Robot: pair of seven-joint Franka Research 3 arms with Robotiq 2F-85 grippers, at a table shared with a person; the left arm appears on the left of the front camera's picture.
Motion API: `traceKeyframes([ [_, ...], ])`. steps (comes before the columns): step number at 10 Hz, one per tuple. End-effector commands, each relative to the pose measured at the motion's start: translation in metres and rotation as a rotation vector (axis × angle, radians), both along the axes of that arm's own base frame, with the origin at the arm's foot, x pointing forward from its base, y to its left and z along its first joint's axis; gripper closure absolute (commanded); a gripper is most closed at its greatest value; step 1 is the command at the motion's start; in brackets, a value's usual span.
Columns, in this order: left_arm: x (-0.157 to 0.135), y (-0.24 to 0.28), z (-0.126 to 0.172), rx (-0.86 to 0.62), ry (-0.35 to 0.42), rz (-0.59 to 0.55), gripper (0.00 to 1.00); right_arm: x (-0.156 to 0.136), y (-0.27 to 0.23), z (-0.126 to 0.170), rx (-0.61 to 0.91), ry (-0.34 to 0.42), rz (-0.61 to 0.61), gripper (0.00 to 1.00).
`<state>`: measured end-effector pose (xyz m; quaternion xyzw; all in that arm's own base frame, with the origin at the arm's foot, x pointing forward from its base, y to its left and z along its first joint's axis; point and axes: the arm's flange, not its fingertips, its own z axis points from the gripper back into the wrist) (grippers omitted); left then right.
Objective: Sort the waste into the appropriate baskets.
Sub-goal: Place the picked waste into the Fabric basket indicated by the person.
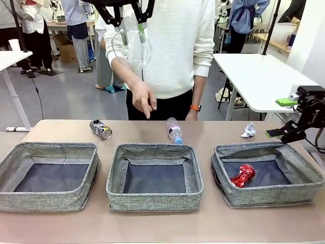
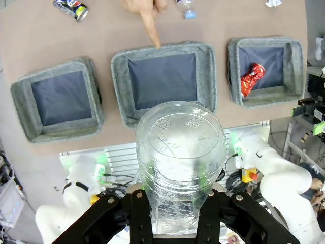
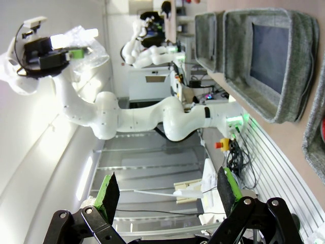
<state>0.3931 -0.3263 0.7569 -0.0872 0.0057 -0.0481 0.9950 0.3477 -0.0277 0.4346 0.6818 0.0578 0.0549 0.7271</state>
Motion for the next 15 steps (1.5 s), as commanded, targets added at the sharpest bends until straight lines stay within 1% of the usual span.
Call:
traceKeyframes([
  [1,0.000,0.000,0.001,0.005,-0.004,0.010,0.64,0.001,0.000,0.005,0.009,0.014,-0.005,0.00],
  [7,0.000,0.000,0.000,0.000,0.000,0.000,0.64,0.001,0.000,0.005,0.009,0.014,-0.005,0.00],
  [8,0.000,0.002,-0.029,0.014,0.028,0.007,0.64,0.001,0.000,0.005,0.009,0.014,-0.005,0.00],
  [9,-0.006,0.005,-0.066,-0.021,0.064,0.004,0.64,0.001,0.000,0.005,0.009,0.014,-0.005,0.00],
  [10,-0.024,0.005,-0.106,-0.053,0.072,0.035,0.64,0.001,0.000,0.005,0.009,0.014,-0.005,0.00],
  [11,-0.039,0.003,-0.140,-0.056,0.058,0.086,0.64,0.001,0.000,0.005,0.009,0.014,-0.005,0.00],
  [12,-0.049,-0.001,-0.173,-0.052,0.068,0.103,0.64,0.001,0.000,0.005,0.009,0.014,-0.005,0.00],
  [13,-0.055,-0.006,-0.200,-0.042,0.055,0.121,0.64,0.001,0.000,0.005,0.009,0.014,-0.005,0.00],
  [14,-0.056,-0.009,-0.226,-0.049,0.036,0.113,0.64,0.001,0.000,0.005,0.009,0.014,-0.005,0.00],
  [15,-0.049,-0.009,-0.244,-0.074,0.032,0.122,0.64,0.001,0.000,0.005,0.009,0.014,-0.005,0.00],
])
